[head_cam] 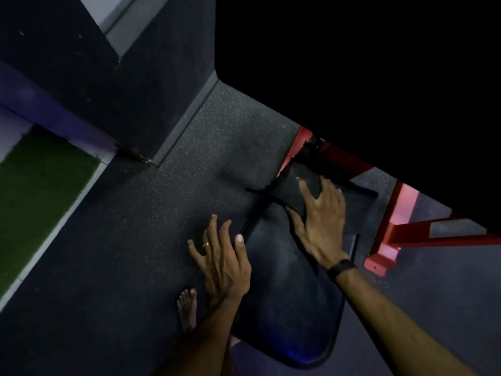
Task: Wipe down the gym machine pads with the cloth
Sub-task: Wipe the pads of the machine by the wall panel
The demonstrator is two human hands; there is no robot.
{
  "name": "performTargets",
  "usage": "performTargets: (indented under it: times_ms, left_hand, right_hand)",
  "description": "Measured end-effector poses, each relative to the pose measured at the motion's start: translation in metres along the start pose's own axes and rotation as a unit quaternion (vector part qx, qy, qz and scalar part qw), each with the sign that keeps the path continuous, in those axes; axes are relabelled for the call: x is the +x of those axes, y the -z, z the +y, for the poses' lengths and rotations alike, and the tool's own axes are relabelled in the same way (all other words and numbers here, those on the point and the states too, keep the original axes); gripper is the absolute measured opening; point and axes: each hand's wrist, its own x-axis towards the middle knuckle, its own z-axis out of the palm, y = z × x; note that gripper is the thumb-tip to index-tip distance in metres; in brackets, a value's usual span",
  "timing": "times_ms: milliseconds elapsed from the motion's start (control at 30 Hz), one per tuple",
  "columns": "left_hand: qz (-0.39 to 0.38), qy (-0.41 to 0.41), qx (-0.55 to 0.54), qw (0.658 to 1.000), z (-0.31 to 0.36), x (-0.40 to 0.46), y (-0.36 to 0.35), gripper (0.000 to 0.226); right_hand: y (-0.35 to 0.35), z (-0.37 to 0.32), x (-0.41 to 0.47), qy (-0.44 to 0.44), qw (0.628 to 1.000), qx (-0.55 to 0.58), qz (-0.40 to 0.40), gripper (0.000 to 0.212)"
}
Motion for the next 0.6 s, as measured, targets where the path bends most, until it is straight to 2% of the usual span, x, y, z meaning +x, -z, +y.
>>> performTargets:
  times_ms: [100,167,233,367,400,433,500,600]
  left_hand:
    - [-0.007,0.000,0.000,1.000,-0.003,-0.001,-0.001,0.054]
    - [-0.009,0.002,0.000,1.000,-0.002,0.000,-0.001,0.055]
    - [-0.012,0.008,-0.002,1.000,-0.003,0.001,-0.001,0.056]
    - [-0.007,0.003,-0.006,1.000,-0.004,0.001,-0.003,0.055]
    - [-0.008,0.006,-0.008,1.000,-0.003,0.002,-0.003,0.055]
    - [-0.011,0.008,-0.009,1.000,-0.004,0.002,-0.003,0.056]
    - [-0.010,0.006,-0.010,1.000,-0.004,0.001,-0.003,0.058]
    - [-0.006,0.005,-0.021,1.000,-0.004,0.001,-0.002,0.060]
  right_hand:
    - [0.002,-0.009,0.033,0.010,1.000,-0.024,-0.002,0.069]
    - [0.005,-0.020,0.071,-0.017,0.998,-0.019,-0.049,0.073]
    - [0.006,-0.030,0.088,-0.025,0.996,-0.021,-0.080,0.066]
    - [-0.001,-0.028,0.042,0.089,0.996,-0.019,-0.020,0.064]
    - [-0.001,-0.023,0.036,0.123,0.992,-0.007,-0.028,0.067]
    - [0.002,-0.020,0.039,0.145,0.989,-0.003,-0.044,0.071]
    - [0.008,-0.020,0.065,0.133,0.986,-0.007,-0.100,0.080]
    - [0.012,-0.033,0.118,0.065,0.970,0.024,-0.232,0.069]
